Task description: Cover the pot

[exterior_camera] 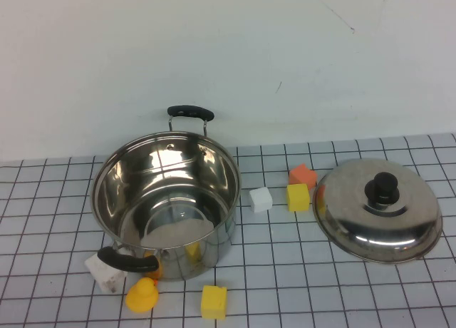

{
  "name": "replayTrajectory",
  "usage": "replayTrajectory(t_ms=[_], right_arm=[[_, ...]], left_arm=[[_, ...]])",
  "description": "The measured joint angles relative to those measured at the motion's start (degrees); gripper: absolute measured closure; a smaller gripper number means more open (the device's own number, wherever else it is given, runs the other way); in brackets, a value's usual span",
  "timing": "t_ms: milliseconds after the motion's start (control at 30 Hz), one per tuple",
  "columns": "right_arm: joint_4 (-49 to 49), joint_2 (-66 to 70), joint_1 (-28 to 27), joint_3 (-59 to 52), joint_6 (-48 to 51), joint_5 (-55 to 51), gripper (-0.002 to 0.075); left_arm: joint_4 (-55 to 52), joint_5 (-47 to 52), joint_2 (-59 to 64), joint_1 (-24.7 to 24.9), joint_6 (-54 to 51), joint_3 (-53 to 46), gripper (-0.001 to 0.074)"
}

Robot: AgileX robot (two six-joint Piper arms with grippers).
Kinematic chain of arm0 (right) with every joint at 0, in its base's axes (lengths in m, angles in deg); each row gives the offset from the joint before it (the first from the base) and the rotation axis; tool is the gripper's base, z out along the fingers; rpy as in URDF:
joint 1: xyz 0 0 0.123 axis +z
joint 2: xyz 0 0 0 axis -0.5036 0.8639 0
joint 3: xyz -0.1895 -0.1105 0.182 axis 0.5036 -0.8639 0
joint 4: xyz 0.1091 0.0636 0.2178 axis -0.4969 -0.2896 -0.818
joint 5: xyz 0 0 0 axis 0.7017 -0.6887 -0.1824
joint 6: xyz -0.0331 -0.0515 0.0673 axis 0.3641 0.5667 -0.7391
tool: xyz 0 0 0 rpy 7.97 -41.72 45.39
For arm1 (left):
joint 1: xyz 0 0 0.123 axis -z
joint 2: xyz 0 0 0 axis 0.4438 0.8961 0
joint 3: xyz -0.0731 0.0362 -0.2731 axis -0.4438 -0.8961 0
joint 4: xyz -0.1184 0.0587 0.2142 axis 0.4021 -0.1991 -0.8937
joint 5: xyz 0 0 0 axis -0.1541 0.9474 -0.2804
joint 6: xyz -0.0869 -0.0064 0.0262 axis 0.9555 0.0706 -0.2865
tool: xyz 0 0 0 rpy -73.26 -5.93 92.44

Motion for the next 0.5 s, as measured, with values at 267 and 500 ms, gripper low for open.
replayTrajectory(t_ms=[267,500], right_arm=[[0.61,0.0,0.0,0.0,0.56,0.0,0.0728],[0.74,0.0,0.0,0.0,0.89,-0.1,0.0728]], left_arm=[[1.85,0.0,0.0,0.0,0.0,0.0,0.0738],[2.1,0.0,0.0,0.0,0.0,0.0,0.0738]])
